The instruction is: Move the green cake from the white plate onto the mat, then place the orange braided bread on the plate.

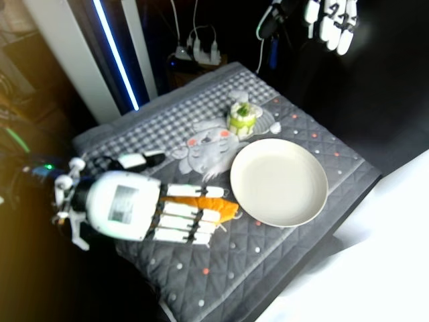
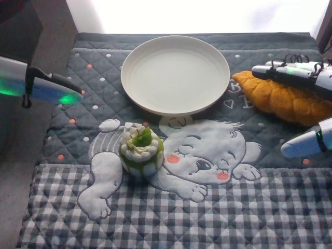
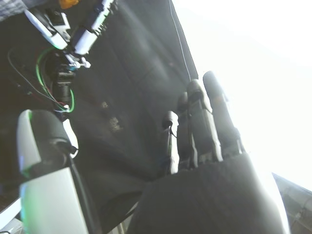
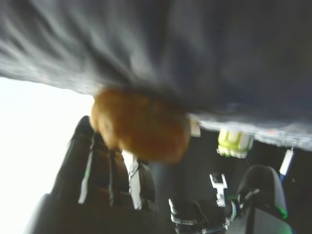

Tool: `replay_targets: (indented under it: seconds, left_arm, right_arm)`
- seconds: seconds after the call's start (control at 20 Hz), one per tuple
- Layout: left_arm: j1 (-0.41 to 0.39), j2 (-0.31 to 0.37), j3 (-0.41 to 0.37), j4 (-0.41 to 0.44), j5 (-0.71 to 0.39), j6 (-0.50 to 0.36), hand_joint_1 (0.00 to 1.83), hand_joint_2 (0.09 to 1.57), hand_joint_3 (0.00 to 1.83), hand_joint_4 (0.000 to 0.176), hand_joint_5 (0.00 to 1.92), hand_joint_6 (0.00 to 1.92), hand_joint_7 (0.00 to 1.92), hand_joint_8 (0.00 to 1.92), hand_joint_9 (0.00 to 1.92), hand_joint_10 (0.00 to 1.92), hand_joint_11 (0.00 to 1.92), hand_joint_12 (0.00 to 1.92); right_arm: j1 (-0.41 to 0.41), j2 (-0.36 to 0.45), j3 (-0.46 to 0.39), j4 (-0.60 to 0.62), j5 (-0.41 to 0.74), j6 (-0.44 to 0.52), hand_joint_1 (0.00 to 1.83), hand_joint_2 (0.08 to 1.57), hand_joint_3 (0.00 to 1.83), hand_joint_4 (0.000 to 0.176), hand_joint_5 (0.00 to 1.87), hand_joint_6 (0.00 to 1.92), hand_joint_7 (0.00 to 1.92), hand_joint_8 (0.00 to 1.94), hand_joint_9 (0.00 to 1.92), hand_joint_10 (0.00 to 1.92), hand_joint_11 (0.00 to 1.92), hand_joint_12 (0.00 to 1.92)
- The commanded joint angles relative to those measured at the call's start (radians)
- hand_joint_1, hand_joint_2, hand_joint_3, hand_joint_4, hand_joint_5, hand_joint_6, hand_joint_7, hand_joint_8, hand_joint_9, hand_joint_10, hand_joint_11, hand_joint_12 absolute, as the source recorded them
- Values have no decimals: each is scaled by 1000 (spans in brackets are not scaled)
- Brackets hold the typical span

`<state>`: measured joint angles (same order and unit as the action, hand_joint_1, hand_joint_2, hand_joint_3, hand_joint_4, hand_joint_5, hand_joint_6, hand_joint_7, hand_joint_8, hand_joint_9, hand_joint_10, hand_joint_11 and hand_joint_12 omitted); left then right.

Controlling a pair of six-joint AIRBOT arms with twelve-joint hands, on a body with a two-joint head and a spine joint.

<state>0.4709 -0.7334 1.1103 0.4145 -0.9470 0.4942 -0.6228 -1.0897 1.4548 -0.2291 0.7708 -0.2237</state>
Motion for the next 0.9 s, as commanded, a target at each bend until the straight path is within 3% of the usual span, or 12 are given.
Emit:
replay_targets:
  seconds: [0.0, 0.15, 0.2, 0.25, 0.3, 0.45, 0.5, 0.65, 0.7, 0.75, 0.8, 0.85]
  left_arm:
    - [-5, 1, 0, -49, -107, 0, 927, 761, 0, 130, 176, 4, 287, 1, 329, 1, 234, 282]
    - [-5, -5, 1, -49, -104, 6, 931, 755, 0, 139, 149, 0, 231, 0, 285, 0, 239, 279]
    - [-5, -6, 1, -49, -103, 7, 899, 765, 0, 130, 146, 0, 233, 3, 300, 7, 258, 283]
    - [-5, -7, 1, -49, -103, 8, 918, 759, 0, 132, 165, 7, 246, 8, 313, 11, 266, 285]
    - [-5, -8, 1, -49, -102, 8, 916, 763, 0, 144, 138, 1, 229, 1, 291, 2, 240, 269]
    - [-5, -13, 1, -49, -98, 10, 925, 780, 4, 133, 166, 12, 259, 12, 337, 18, 293, 292]
    - [-5, -14, 1, -49, -97, 12, 916, 776, 1, 140, 172, 5, 289, 6, 372, 12, 322, 303]
    - [-5, -17, 1, -49, -94, 17, 944, 763, 0, 153, 177, 2, 284, 0, 373, 3, 286, 289]
    - [-4, -19, 1, -49, -93, 17, 960, 773, 0, 160, 154, 0, 265, 0, 351, 0, 260, 279]
    - [-3, -21, 1, -49, -92, 17, 982, 791, 8, 167, 153, 1, 276, 5, 363, 6, 276, 289]
    - [-2, -24, 2, -49, -92, 18, 983, 823, 1, 161, 165, 4, 292, 8, 379, 3, 263, 373]
    - [-1, -25, 2, -49, -92, 18, 964, 843, 0, 164, 153, 3, 286, 1, 368, 0, 221, 470]
  right_arm:
    - [-1, 3, 15, 43, 93, 17, 565, 699, 0, 176, 0, 0, 0, 0, 53, 0, 176, 113]
    - [-4, -16, 45, 51, 57, 18, 620, 713, 5, 176, 0, 0, 21, 7, 119, 23, 211, 136]
    - [-4, -22, 54, 54, 50, 18, 620, 709, 1, 176, 0, 0, 50, 3, 158, 14, 237, 160]
    - [-4, -26, 60, 57, 46, 18, 653, 713, 2, 168, 0, 0, 84, 11, 210, 26, 286, 187]
    - [-4, -29, 65, 61, 42, 18, 701, 721, 4, 174, 0, 0, 102, 15, 230, 30, 296, 195]
    - [-4, -40, 84, 70, 38, 26, 874, 759, 1, 176, 0, 0, 187, 5, 320, 5, 344, 300]
    - [-4, -42, 90, 72, 38, 31, 1037, 815, 3, 176, 3, 0, 225, 4, 385, 10, 391, 352]
    - [-4, -48, 110, 75, 38, 60, 1160, 982, 4, 96, 167, 5, 423, 11, 639, 24, 568, 432]
    - [-4, -51, 118, 78, 38, 72, 1232, 1028, 4, 0, 450, 23, 647, 26, 819, 34, 588, 373]
    - [-4, -53, 123, 78, 38, 78, 1281, 1046, 3, 0, 719, 34, 822, 25, 914, 21, 688, 295]
    - [-4, -53, 125, 78, 39, 80, 1384, 1014, 5, 0, 984, 525, 1313, 68, 1179, 619, 969, 400]
    - [-4, -52, 125, 80, 40, 80, 1313, 1033, 16, 0, 1000, 727, 1310, 460, 1241, 357, 1070, 538]
